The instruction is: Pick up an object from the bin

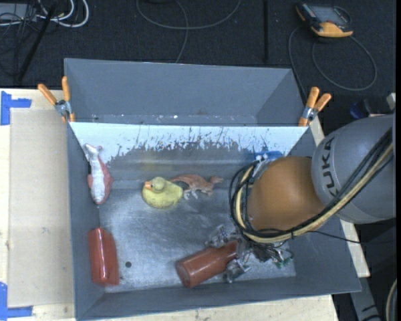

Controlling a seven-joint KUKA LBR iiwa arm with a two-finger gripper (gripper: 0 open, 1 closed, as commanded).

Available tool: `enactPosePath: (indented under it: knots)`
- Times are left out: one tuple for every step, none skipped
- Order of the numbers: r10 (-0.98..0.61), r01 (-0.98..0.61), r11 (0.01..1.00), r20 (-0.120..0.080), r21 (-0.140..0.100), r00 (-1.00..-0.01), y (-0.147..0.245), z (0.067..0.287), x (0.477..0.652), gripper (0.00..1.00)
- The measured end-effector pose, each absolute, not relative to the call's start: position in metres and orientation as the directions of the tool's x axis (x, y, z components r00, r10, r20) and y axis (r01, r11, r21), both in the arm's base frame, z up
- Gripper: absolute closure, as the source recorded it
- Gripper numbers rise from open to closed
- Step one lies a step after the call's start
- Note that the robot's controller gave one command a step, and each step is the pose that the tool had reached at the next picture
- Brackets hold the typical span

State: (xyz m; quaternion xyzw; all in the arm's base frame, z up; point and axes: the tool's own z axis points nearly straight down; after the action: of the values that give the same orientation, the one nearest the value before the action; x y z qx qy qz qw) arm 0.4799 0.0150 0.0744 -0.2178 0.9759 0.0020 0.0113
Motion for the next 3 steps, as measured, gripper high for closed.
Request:
enactPosePath:
  knots:
    - [-0.425,-0.425,0.905,-0.023,-0.001,-0.905,0.015,0.074,0.48,1.0]
    - [-0.424,-0.424,0.906,-0.019,-0.001,-0.905,0.015,0.076,0.48,1.0]
    - [-0.423,-0.423,0.906,-0.007,0.0,-0.906,0.014,0.085,0.478,1.0]
